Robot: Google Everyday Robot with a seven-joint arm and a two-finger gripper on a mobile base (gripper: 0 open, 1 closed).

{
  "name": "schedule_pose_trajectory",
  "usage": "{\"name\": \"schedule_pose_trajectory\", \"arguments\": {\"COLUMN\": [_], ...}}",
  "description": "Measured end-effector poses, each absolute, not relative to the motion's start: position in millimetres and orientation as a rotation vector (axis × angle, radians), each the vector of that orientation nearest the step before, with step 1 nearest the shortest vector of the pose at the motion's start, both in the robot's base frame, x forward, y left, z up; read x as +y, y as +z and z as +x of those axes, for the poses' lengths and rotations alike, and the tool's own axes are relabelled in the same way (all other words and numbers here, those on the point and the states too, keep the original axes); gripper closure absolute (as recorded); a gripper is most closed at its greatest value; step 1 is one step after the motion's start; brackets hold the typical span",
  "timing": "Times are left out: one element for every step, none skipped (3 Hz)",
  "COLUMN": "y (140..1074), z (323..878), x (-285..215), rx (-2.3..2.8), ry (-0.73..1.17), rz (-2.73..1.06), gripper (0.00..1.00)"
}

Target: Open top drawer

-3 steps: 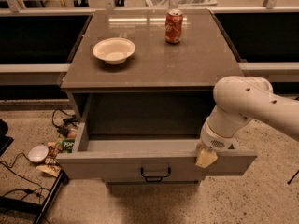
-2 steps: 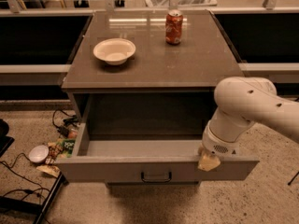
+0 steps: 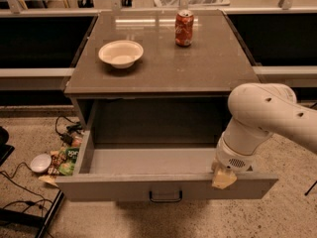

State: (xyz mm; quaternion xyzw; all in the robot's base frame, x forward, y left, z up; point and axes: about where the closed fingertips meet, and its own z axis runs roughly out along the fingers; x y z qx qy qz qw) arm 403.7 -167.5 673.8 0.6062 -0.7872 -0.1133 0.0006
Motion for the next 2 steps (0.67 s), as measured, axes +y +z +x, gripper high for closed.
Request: {"name": "schedule_pose_trajectory", "arguments": {"y": [681.2, 681.3], "z": [384.2, 383.8], "x": [-166.5, -166.5], "rx": [-2.417, -2.416], "ry": [-0.371, -0.371], "rz": [1.916, 1.916], "gripper": [1.00, 1.00]}}
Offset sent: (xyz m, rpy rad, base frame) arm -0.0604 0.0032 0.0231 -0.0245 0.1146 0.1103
